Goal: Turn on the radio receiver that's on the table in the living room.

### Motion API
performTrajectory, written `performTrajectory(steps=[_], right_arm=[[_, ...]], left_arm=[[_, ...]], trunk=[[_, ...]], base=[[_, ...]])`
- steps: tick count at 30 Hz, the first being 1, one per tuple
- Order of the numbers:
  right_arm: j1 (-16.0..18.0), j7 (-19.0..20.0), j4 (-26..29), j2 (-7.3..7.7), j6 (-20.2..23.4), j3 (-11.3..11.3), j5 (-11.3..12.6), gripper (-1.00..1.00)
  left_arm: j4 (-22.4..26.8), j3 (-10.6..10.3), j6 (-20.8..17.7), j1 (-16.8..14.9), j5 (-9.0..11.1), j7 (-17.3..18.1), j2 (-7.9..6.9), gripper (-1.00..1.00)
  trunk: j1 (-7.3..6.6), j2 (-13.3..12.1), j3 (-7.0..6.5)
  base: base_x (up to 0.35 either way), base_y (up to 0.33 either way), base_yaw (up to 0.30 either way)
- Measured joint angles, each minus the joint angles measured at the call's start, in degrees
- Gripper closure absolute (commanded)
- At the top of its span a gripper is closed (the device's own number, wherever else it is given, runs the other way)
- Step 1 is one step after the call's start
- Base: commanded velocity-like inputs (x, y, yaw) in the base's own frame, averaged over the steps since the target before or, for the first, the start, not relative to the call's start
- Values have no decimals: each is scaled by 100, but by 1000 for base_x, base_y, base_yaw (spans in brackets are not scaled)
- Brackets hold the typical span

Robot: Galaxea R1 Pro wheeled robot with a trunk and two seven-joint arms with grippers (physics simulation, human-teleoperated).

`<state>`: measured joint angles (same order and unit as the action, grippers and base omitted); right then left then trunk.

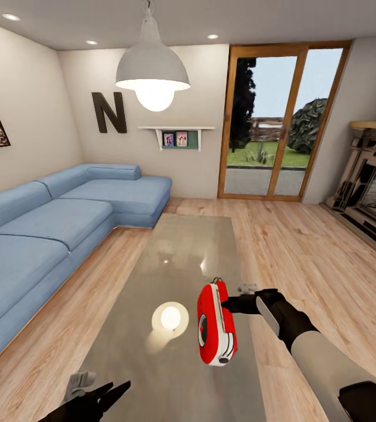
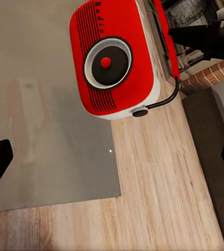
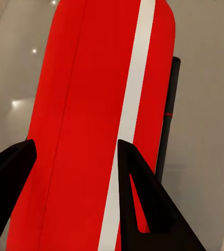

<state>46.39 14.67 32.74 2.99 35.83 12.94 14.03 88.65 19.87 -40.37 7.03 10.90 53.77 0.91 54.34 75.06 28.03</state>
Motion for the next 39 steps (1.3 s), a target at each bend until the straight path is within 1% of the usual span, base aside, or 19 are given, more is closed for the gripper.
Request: performTrajectory(steps=[1, 13, 17, 18, 20, 21, 22, 23, 24, 26, 28, 29, 30, 33, 35, 37, 38, 39], right_arm=[[0, 0, 0, 0, -1, 2, -11, 100], [0, 1, -4, -8, 0, 19, 14, 100], [0, 1, -9, -8, 0, 19, 18, 100], [0, 1, -20, -9, 0, 23, 25, 100], [-3, 4, -155, -9, -5, 34, 22, 100], [-2, 5, -255, -8, -40, 40, -19, 100], [-2, 5, -377, -8, -158, 44, -39, 100], [0, 7, -444, -8, -267, 43, -44, 100], [0, 22, -505, -5, -360, 44, -10, 100], [-2, 115, -651, -2, -476, 61, -16, 100], [-3, 361, -823, 2, -532, 73, -25, 100], [-2, 515, -878, 7, -557, 72, -61, 100], [-3, 764, -935, 13, -588, 73, -227, 100], [-1, 932, -974, 17, -629, 68, -638, 100], [0, 958, -978, 18, -632, 54, -700, 100], [0, 970, -982, 36, -636, 32, -749, 100], [0, 974, -984, 43, -640, 32, -770, 100], [0, 980, -983, 48, -636, 27, -762, 100]], left_arm=[[-1, 0, 1, 0, 0, 0, -1, 100], [28, -1, 0, 0, 9, 19, -6, 100], [29, 14, 2, 0, 45, 72, -16, 100], [30, 29, 4, 0, 52, 160, -18, 100], [30, 115, 8, 0, 57, 468, -20, 100], [30, 181, 11, 0, 54, 645, -19, 100], [30, 291, 15, 0, 47, 862, -16, 100], [30, 357, 17, 0, 39, 956, -11, 100], [30, 402, 18, 0, 35, 1014, -9, 100], [30, 450, 19, 0, 30, 1075, -1, 100], [30, 469, 20, 0, 28, 1100, 4, 100], [30, 474, 20, 0, 26, 1107, 8, 100], [30, 477, 20, 0, 24, 1113, 11, 100], [30, 472, 17, 0, 24, 1106, 24, 100], [30, 473, 19, 0, 34, 1107, 24, 100], [30, 525, 25, 0, 50, 1102, 21, 100], [30, 582, 29, 0, 54, 1101, 20, 100], [30, 728, 43, 0, 54, 1092, 24, 100]], trunk=[[0, 0, 0], [0, 0, 0], [0, 0, 0], [0, 0, 0], [0, 0, 1], [0, 0, 1], [0, 0, 1], [0, 0, 0], [0, 0, 0], [0, 0, 0], [0, 0, 1], [0, 0, 0], [0, 0, 0], [0, 0, 0], [0, 0, 0], [0, 0, 0], [0, 0, 0], [0, 0, 0]], base=[[0, 0, 0], [0, 0, 0], [0, 0, 0], [0, 0, 0], [0, 0, 0], [0, 0, 0], [0, 0, 0], [0, 0, 0], [0, 0, 0], [0, 0, 0], [0, 0, 0], [0, 0, 0], [0, 0, 0], [0, 0, 0], [0, 0, 0], [0, 0, 0], [0, 0, 0], [0, 0, 0]])
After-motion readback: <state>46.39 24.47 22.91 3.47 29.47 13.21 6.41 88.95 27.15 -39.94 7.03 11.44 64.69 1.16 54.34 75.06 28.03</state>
